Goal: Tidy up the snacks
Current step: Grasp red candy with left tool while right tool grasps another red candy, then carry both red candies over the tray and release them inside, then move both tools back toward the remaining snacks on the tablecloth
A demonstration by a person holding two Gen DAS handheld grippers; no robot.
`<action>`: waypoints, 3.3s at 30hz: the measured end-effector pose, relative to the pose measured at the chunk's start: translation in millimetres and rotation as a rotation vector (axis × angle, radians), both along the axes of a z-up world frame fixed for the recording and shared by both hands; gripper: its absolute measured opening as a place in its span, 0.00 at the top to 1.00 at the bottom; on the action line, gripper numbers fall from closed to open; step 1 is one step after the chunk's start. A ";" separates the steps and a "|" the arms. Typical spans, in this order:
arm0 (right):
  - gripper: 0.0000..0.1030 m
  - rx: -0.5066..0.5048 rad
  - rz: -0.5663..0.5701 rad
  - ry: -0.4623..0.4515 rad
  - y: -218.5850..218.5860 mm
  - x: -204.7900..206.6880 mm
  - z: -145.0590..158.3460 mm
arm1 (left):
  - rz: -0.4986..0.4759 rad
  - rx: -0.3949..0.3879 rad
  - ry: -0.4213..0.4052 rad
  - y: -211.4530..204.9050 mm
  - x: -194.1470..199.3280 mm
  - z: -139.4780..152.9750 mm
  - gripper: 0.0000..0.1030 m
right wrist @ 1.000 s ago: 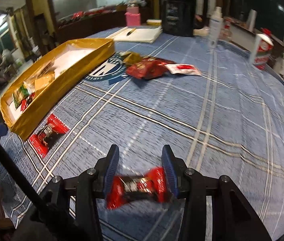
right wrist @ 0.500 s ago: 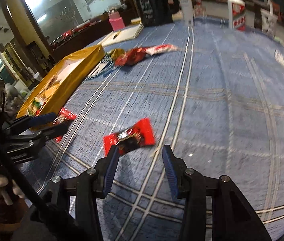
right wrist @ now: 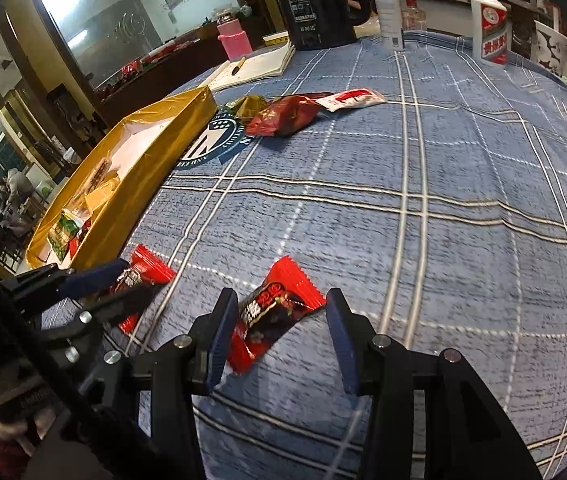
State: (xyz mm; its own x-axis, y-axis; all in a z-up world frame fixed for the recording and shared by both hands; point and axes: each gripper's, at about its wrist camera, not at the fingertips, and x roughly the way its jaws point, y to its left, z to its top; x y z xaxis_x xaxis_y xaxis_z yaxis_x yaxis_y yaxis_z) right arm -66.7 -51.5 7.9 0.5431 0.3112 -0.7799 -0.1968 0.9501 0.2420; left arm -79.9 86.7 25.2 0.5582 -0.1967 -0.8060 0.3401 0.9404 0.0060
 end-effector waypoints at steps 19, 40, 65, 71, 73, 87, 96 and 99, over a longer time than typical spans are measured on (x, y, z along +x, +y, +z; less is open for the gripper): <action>0.78 -0.149 0.017 -0.062 -12.3 -17.7 -1.4 | -0.018 -0.099 0.003 -1.8 -5.9 -2.3 0.72; 0.78 -0.010 0.190 -0.180 94.8 45.5 109.9 | 0.297 -0.230 -0.168 193.9 49.4 94.0 0.72; 0.75 -0.024 0.243 0.039 227.2 166.3 19.4 | 0.332 -0.440 0.084 258.1 157.1 42.5 0.59; 0.75 -0.036 0.242 -0.013 223.2 154.7 35.5 | 0.325 -0.423 -0.017 246.0 110.7 73.7 0.40; 0.75 -0.022 0.235 -0.030 216.1 146.4 43.6 | 0.335 -0.429 -0.051 238.9 94.5 83.5 0.31; 0.75 -0.050 0.150 -0.181 80.6 41.5 115.2 | 0.211 -0.498 -0.197 119.8 -16.8 183.4 0.24; 0.75 -0.339 -0.156 -0.476 -65.2 -37.1 265.7 | 0.070 -0.369 -0.396 47.9 -85.4 294.0 0.24; 0.75 -0.462 -0.285 -0.552 -100.3 -63.2 333.1 | 0.035 -0.308 -0.434 35.5 -91.6 332.4 0.24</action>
State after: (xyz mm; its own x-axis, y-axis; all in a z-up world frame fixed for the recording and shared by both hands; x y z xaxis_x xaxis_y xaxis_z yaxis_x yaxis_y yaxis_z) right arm -129.9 -151.8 341.0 0.9011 -0.1904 -0.3896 0.0938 0.9628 -0.2535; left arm -171.6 122.2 357.6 0.8382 -0.3628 -0.4071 0.3357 0.9317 -0.1390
